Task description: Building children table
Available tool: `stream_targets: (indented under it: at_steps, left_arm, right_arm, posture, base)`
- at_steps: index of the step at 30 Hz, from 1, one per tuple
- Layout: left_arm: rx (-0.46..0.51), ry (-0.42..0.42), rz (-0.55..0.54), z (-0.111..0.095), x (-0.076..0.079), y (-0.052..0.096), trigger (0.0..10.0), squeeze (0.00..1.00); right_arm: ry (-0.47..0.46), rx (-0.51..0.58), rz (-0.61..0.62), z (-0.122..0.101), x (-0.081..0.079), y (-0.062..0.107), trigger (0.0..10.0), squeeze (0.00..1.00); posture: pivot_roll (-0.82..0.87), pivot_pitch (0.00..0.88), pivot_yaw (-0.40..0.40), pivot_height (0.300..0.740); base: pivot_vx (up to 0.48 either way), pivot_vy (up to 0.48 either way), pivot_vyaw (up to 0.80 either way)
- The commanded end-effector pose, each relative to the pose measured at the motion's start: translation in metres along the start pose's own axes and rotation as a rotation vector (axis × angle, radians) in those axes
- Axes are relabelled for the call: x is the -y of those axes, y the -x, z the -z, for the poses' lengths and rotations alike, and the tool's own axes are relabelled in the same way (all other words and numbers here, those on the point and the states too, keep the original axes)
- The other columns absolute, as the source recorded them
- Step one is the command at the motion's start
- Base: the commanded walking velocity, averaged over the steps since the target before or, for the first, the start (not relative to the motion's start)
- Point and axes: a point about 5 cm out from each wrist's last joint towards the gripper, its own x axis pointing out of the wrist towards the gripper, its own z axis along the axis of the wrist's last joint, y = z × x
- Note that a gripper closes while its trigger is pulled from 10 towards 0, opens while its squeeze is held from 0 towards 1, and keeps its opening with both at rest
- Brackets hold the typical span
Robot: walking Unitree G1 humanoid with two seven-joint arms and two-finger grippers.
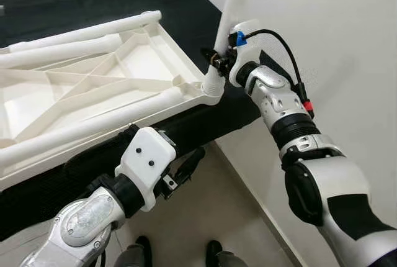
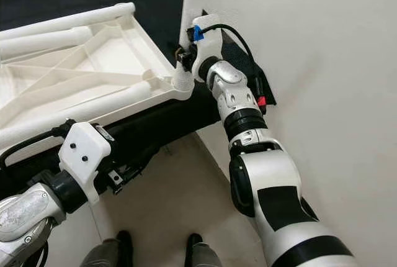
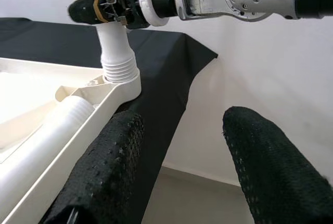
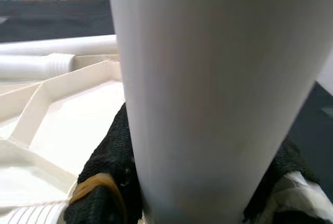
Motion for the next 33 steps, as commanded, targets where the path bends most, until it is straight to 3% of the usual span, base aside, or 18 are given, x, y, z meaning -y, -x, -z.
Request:
stream_targets:
  at_steps: [1,6,7,13,15,23,33]
  left_arm:
    - [-0.004,-0.005,0.009,0.001,0.002,0.001,10.0,0.0]
    - [-0.004,-0.006,0.009,0.001,0.002,0.001,10.0,0.0]
    - [-0.004,-0.006,0.009,0.001,0.002,0.001,10.0,0.0]
    - [-0.002,-0.006,0.008,0.001,0.002,0.001,10.0,0.0]
    - [0.0,-0.004,0.007,0.002,0.002,0.001,10.0,0.0]
    - [0.002,-0.001,0.004,0.001,0.002,-0.001,10.0,0.0]
    - [0.0,-0.005,-0.005,0.002,0.001,-0.001,10.0,0.0]
  right_arm:
    - [-0.064,-0.24,0.109,0.06,0.01,0.015,0.0,0.0]
    - [-0.076,-0.241,0.173,0.062,0.012,0.016,0.0,0.0]
    - [-0.091,-0.249,0.254,0.066,0.013,0.017,0.0,0.0]
    - [-0.102,-0.27,0.373,0.073,0.013,0.019,0.0,0.0]
    - [-0.134,-0.271,0.461,0.076,0.011,0.02,0.0,0.0]
    - [-0.19,-0.249,0.577,0.072,0.003,0.017,0.0,0.0]
    - [-0.331,-0.235,0.824,0.069,0.009,0.023,0.0,0.0]
  posture:
    - [0.11,0.314,-0.118,0.74]
    - [0.11,0.311,-0.118,0.74]
    - [0.11,0.311,-0.118,0.74]
    - [0.1,0.312,-0.118,0.74]
    - [0.1,0.318,-0.118,0.74]
    - [0.09,0.321,-0.122,0.74]
    - [0.09,0.324,-0.128,0.74]
  base:
    - [0.0,0.0,0.0]
    - [0.0,0.0,0.0]
    - [0.0,0.0,0.0]
    - [0.0,0.0,0.0]
    - [0.0,0.0,0.0]
    - [0.0,0.0,0.0]
    - [0.0,0.0,0.0]
